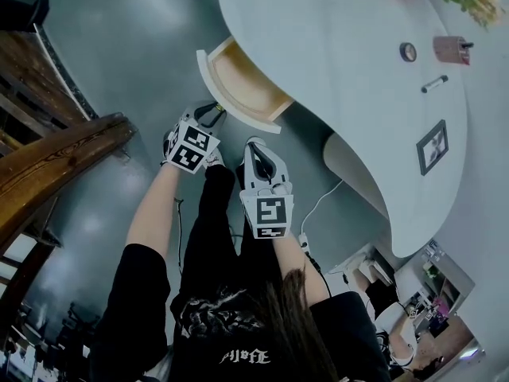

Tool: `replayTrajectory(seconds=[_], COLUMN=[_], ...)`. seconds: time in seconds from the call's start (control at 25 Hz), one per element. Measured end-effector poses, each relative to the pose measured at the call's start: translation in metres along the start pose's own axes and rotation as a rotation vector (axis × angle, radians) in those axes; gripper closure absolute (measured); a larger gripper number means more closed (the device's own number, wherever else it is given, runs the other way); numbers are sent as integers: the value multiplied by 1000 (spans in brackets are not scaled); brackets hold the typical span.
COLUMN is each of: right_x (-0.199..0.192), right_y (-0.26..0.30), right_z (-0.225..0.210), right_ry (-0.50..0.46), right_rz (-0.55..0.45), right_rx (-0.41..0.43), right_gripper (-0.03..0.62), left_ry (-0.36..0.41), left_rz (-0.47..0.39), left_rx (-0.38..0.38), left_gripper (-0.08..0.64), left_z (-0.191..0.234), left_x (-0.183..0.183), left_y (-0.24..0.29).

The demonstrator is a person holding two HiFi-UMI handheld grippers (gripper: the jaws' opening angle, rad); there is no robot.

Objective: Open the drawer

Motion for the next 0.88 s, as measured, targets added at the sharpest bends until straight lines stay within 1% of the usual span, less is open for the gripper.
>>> replayTrajectory(seconds=[0.32,0.48,0.68,0.8,0.88], right_x=[-3,-2,0,1,1], right_y=[-6,-12,-16,-17,-17], right_z=[1,8,13,19,18], right_ry=[-5,-10,6,6,3], right_rz=[5,9,14,14,14], right_rx=[0,52,56,98,105], right_gripper=[568,568,568,568,568], left_ry=[-14,-21,-4,4,2], left_rz=[6,29,38,47,54], left_rx=[34,36,24,14,19], left_gripper=[445,446,445,446,445], left_z=[-1,-3,-3,-3,-4], left_x=[-6,-11,-14,-16,-15], left_y=[-7,-15,-22,-26,-25])
Point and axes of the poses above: the fingertips, and each gripper's own axes: y forward along the fingers, z to its left, x out of its top, the point moved 4 cm from there along -y, backward along the fingers, and after that the axes turned 13 degrees about -z, right-handed, at the moved point
